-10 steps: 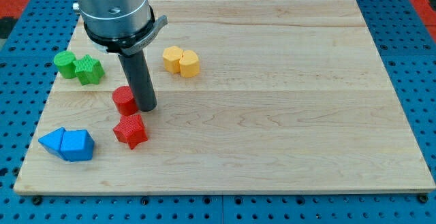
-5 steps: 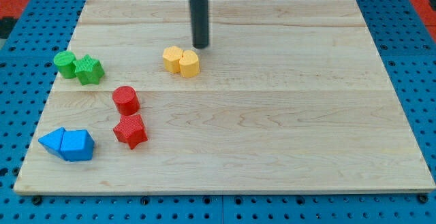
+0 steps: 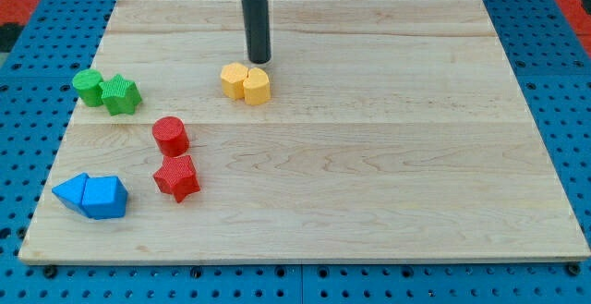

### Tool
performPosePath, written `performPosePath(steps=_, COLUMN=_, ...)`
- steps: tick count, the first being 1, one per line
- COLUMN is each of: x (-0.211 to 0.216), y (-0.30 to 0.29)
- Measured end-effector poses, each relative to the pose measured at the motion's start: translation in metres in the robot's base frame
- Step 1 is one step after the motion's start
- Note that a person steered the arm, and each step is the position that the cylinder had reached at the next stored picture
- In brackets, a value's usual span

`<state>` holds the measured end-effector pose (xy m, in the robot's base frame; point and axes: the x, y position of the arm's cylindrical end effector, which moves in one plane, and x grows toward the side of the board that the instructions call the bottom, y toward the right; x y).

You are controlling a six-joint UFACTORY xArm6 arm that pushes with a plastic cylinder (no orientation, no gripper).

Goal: Separate the yellow hexagon from yellow heart

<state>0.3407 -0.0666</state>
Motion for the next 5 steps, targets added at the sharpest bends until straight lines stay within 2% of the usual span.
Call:
performPosePath(steps=1, x=0.001, y=0.021)
performPosePath(steps=2, x=0.025, y=0.036)
performPosePath(steps=3, x=0.04, y=-0.013)
performPosePath(steps=4, x=0.04, y=-0.026)
performPosePath(steps=5, x=0.02, y=0.014)
